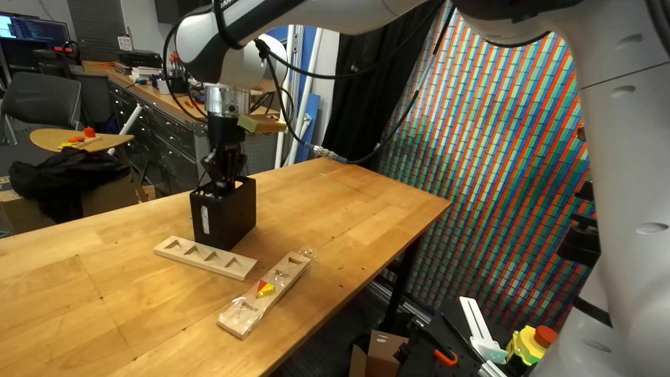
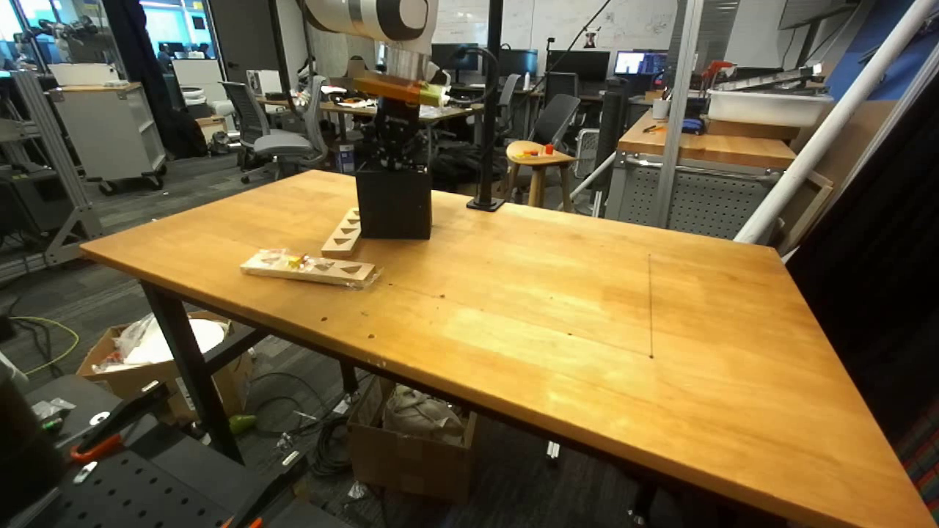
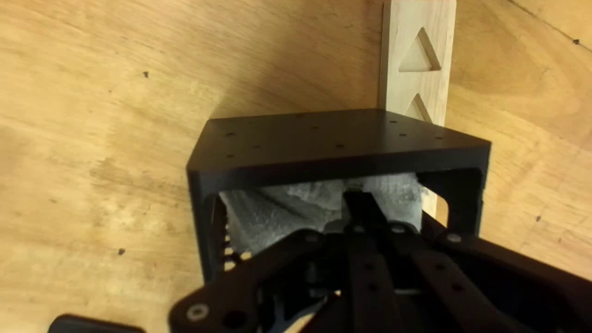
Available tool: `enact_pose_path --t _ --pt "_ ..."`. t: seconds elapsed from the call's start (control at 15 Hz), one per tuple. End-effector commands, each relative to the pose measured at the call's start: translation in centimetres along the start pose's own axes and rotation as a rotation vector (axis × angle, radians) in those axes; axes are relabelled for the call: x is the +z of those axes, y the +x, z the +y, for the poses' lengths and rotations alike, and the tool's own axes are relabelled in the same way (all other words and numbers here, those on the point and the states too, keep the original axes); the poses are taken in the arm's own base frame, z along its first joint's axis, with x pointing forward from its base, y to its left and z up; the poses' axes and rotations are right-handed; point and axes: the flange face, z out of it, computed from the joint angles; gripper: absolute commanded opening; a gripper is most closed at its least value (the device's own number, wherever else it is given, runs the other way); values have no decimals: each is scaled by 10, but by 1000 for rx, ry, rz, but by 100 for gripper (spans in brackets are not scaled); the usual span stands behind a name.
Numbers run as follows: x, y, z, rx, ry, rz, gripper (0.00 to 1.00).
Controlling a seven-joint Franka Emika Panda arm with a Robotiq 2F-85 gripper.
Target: Put the white towel inside the black box
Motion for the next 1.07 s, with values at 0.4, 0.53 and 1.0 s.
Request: enact_pose_path --t 0.4,0.53,1.0 --pt "-135 -53 -31 -67 -159 246 30" --pt "-129 -40 -25 -41 -129 221 20" --pt "-129 -49 -29 -49 -134 223 30"
